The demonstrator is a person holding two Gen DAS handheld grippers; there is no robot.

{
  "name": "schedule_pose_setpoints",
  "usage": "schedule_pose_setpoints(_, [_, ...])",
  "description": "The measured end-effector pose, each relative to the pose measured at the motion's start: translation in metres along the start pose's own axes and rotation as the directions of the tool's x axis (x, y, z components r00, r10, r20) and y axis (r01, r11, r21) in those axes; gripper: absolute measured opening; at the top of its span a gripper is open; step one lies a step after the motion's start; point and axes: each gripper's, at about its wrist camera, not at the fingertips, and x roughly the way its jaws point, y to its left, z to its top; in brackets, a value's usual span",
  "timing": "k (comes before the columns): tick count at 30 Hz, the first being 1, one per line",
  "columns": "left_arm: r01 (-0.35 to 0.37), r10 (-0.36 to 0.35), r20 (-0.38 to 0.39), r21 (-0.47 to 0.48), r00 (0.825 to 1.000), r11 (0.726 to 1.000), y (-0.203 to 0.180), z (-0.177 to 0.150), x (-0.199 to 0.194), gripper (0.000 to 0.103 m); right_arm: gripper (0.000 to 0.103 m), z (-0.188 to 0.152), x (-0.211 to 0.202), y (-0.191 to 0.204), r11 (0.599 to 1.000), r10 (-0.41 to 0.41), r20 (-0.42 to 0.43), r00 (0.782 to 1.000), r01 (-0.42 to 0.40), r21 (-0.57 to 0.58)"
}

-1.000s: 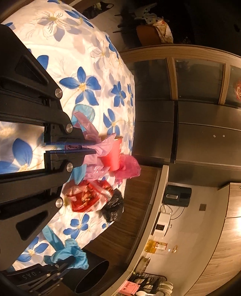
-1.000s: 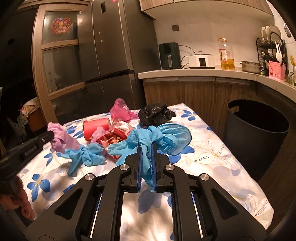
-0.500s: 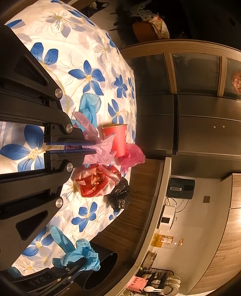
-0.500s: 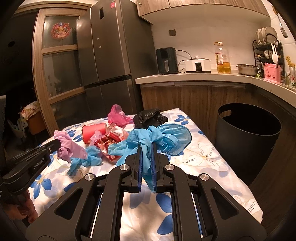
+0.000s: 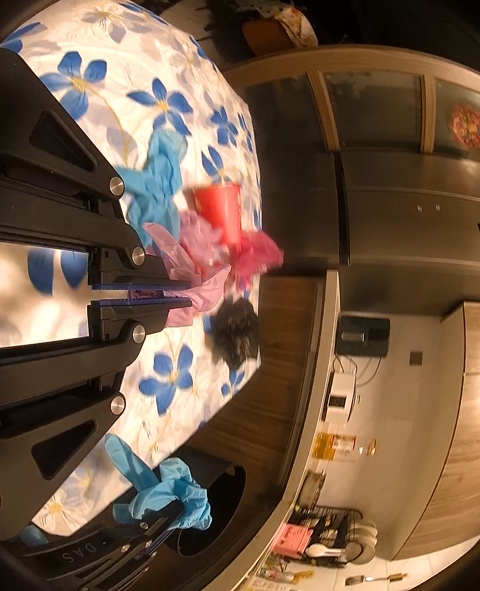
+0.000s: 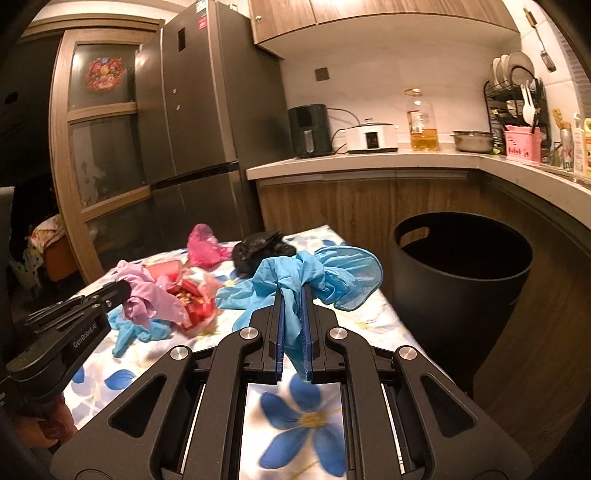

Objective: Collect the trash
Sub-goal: 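Lift the blue glove and pink bag and carry both over the black bin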

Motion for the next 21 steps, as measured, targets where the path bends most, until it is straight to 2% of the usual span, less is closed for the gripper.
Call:
schedule_pose_setpoints(13, [0.126, -0.127, 0.011, 0.068, 0.992, 0.990, -0.076, 0.017, 0.018, 0.003, 0.008, 0.017, -0.005, -0.055, 0.994, -0.102, 0.044, 0.994, 0.100, 0.034])
schedule_pose_setpoints(21, [0.208, -0.214, 0.043, 0.108, 0.976, 0.972, -0.122, 0.032, 0.021, 0.003, 0.008, 0.033, -0.006, -0.091, 0.985, -0.165, 0.080, 0.983, 0.161, 0.057])
